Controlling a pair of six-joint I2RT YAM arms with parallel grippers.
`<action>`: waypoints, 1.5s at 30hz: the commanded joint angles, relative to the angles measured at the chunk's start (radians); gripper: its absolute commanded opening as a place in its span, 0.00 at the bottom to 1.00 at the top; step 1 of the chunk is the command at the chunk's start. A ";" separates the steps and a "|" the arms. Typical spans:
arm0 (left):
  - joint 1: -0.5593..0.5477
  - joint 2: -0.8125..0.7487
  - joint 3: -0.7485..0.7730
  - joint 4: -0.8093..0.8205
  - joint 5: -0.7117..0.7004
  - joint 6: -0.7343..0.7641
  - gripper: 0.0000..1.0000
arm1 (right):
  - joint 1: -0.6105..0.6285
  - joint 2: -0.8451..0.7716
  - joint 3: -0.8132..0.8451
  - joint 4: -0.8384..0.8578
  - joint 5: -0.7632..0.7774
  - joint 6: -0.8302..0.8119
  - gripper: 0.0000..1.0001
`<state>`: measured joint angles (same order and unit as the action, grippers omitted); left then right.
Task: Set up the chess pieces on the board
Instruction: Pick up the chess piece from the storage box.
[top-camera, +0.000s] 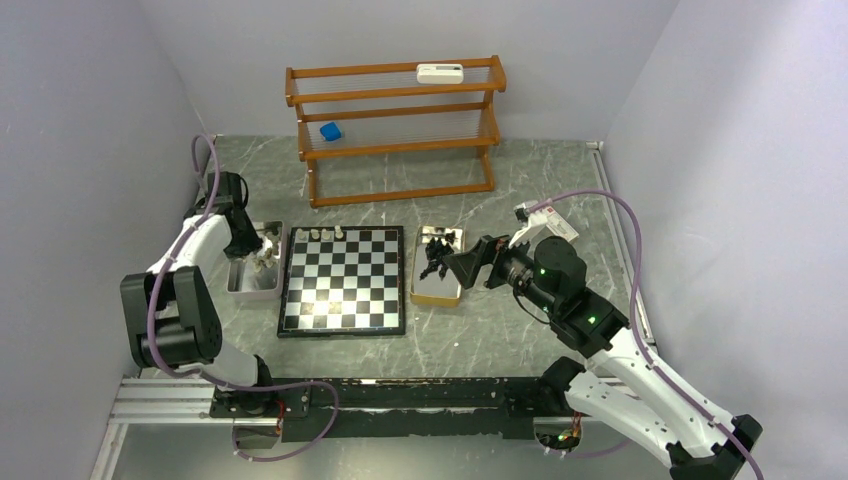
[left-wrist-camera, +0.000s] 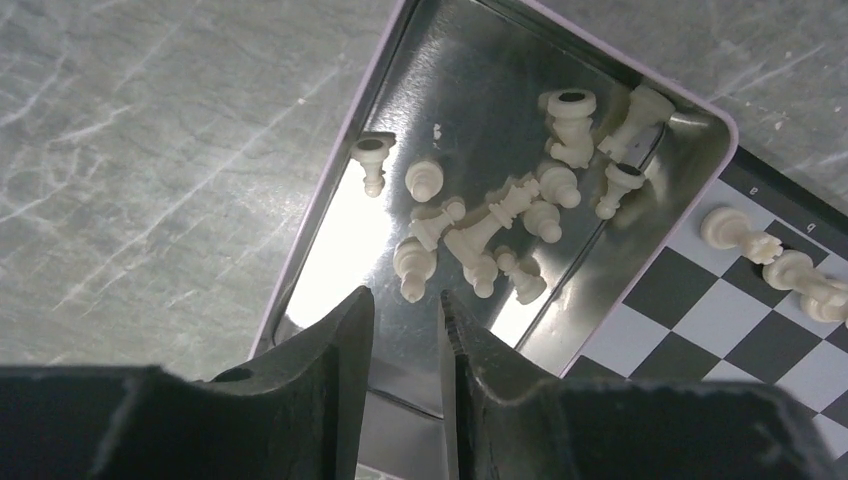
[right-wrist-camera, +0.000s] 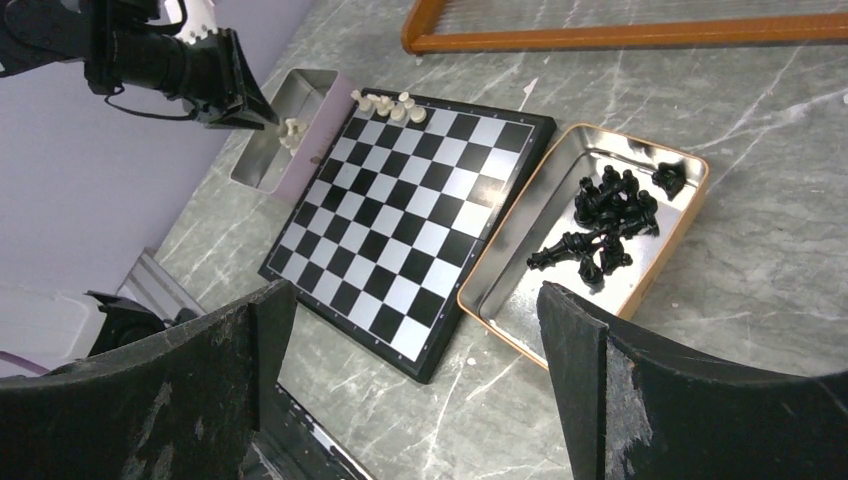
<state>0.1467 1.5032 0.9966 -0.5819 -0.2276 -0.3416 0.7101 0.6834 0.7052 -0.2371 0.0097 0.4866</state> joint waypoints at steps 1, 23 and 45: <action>0.014 0.044 -0.003 -0.005 0.064 0.001 0.36 | 0.003 -0.002 -0.002 0.015 -0.005 -0.024 0.96; 0.019 0.126 0.005 0.001 0.062 0.004 0.29 | 0.003 -0.056 -0.007 -0.006 0.026 -0.043 0.97; 0.019 0.063 0.025 -0.021 0.046 0.018 0.13 | 0.003 -0.068 -0.004 -0.018 0.030 -0.034 0.97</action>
<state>0.1555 1.6188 0.9955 -0.5854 -0.1734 -0.3359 0.7101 0.6277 0.6926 -0.2562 0.0341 0.4553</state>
